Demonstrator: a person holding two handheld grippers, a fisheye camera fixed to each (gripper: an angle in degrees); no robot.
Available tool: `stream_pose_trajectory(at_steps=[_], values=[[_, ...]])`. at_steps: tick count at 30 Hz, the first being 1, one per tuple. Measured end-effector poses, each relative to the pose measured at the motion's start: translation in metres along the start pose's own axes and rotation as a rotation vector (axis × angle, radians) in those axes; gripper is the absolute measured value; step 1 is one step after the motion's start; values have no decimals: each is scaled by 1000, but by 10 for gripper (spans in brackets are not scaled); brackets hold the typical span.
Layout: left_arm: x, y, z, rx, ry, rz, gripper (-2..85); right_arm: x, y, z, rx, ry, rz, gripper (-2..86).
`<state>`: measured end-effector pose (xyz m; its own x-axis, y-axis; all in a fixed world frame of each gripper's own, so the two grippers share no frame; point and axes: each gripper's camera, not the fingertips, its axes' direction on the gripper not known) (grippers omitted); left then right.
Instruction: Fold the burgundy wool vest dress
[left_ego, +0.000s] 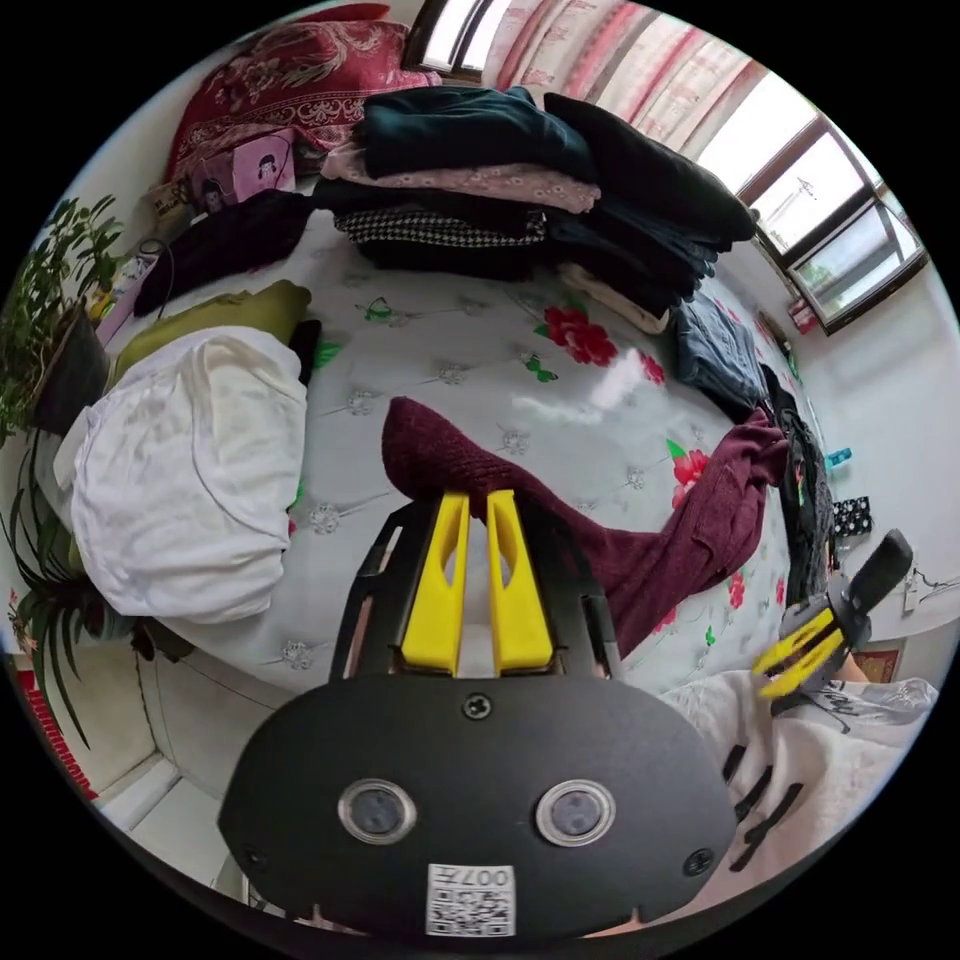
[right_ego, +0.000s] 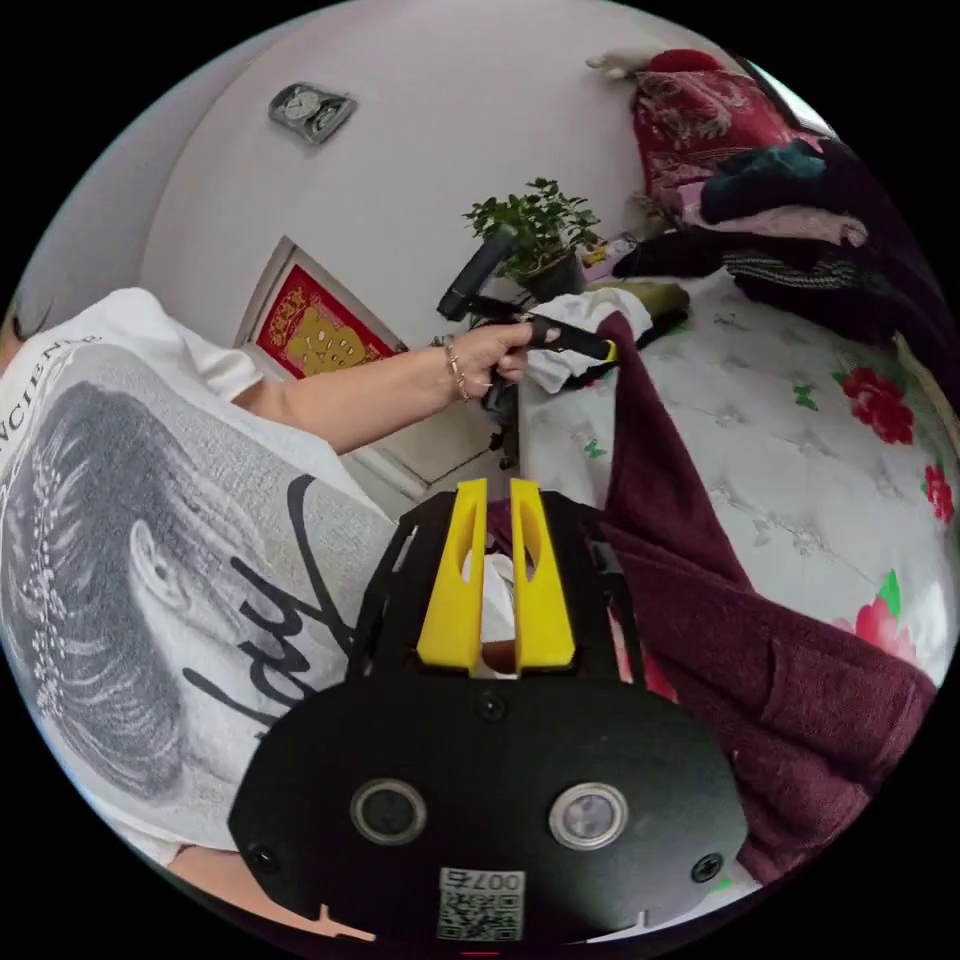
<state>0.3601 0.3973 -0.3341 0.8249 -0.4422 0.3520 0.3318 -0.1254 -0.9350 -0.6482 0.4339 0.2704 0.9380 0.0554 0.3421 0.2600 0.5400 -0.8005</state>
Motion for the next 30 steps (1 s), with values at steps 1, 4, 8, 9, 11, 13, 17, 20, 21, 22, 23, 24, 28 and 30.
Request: stream_pose_trajectory(at_steps=[1,4,8,9,11,13,17,20,21,22,23,24,28,30], values=[[-5,2,-9,3,2,-2,35,22,11,-16,86,45,104,46],[-7,11,-24,-2,-17,0,48,84,58,-69,289,225,429,64],[-9,26,-51,-55,-38,-12,65,137,114,-152,460,534,766,85],[-10,29,-63,-61,-51,-24,67,142,118,-162,477,580,799,88],[-10,32,-83,-59,-74,-42,73,164,121,-198,523,703,890,98],[7,33,-110,-56,-111,-5,78,185,117,-220,541,772,953,103],[57,30,-124,-60,-95,108,81,246,103,-254,557,826,1067,107],[114,26,-93,-142,83,183,103,284,81,-265,504,919,1078,107],[138,25,-73,-204,120,211,109,293,74,-266,477,944,1079,107],[150,26,-63,-234,127,229,112,309,63,-266,419,982,1083,107],[172,28,-43,-300,113,265,112,327,55,-263,356,1006,1092,107],[192,30,-24,-368,71,294,109,337,52,-261,324,1012,1101,105],[219,22,-22,-425,50,305,63,400,63,-232,96,950,1211,57],[213,4,-48,-393,78,244,17,393,71,-235,142,997,1207,32]])
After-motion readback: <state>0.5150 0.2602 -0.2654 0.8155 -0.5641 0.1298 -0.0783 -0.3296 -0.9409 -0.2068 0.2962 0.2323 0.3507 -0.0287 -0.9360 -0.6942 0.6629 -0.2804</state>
